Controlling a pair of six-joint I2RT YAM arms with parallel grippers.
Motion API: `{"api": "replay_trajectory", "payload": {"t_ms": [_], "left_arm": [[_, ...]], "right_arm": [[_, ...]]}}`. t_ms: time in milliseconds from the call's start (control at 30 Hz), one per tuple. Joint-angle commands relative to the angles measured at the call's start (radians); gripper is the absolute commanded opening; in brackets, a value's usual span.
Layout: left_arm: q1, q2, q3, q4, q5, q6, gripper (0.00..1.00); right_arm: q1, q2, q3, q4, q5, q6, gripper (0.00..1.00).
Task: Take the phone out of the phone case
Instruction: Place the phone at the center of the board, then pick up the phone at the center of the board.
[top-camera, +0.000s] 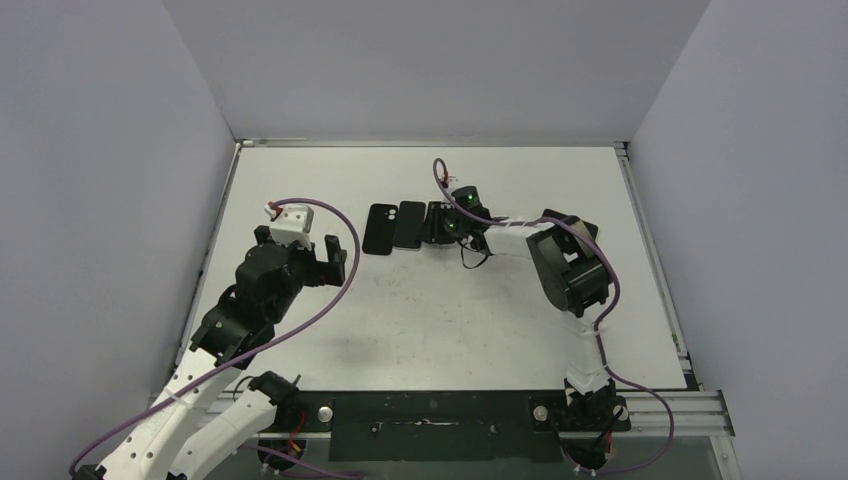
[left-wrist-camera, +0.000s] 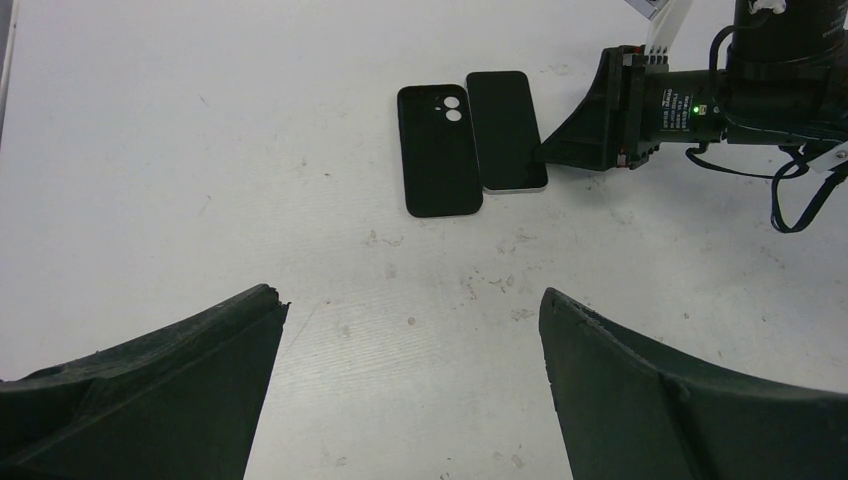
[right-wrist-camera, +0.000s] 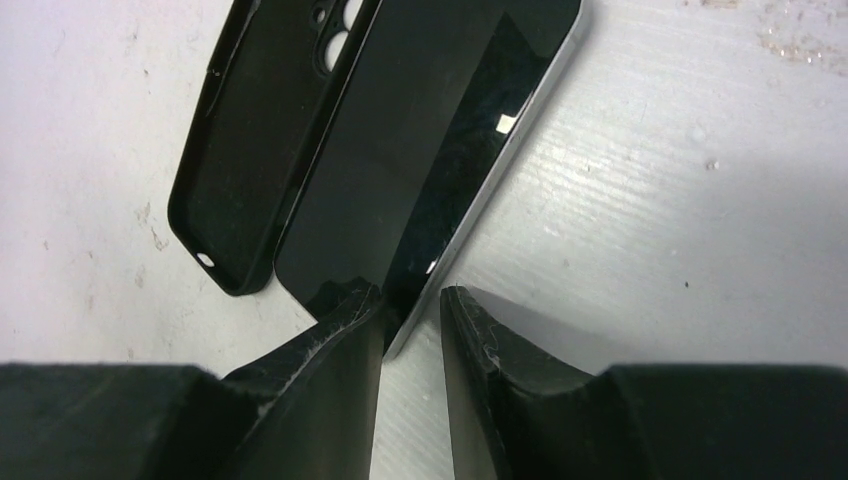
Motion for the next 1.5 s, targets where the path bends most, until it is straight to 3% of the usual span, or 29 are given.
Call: {"api": "replay_trajectory", "payload": {"t_ms": [0, 200, 333, 533, 933, 1467], "left_arm": [[-0.007, -0.011, 0.006, 0.053, 0.008, 0.013, 0.97], [-0.007, -0.012, 0.004, 0.052, 0.006, 0.013, 0.97], [-0.007, -0.015, 0.003, 0.053, 0.004, 0.013, 0.97], [-0.007, -0.013, 0.003, 0.053, 0.005, 0.013, 0.97], [-0.007, -0.005, 0.005, 0.054, 0.007, 0.015, 0.97], [-0.007, 0.001, 0.003, 0.057, 0.014, 0.015, 0.97]], "right_arm": [[-0.014, -0.08, -0.034, -0.055, 0.026, -0.036, 0.31], [-0.031, -0.058, 0.024, -0.033, 0.026, -0.062, 0.47], [-0.071, -0.013, 0.045, 0.031, 0.016, -0.001, 0.52], [-0.136, 0.103, 0.124, 0.141, -0.126, 0.094, 0.58], [-0.163, 0.359, 0.403, 0.169, -0.344, 0.179, 0.6], [-0.133, 0.373, 0.362, 0.212, -0.404, 0.191, 0.58]]}}
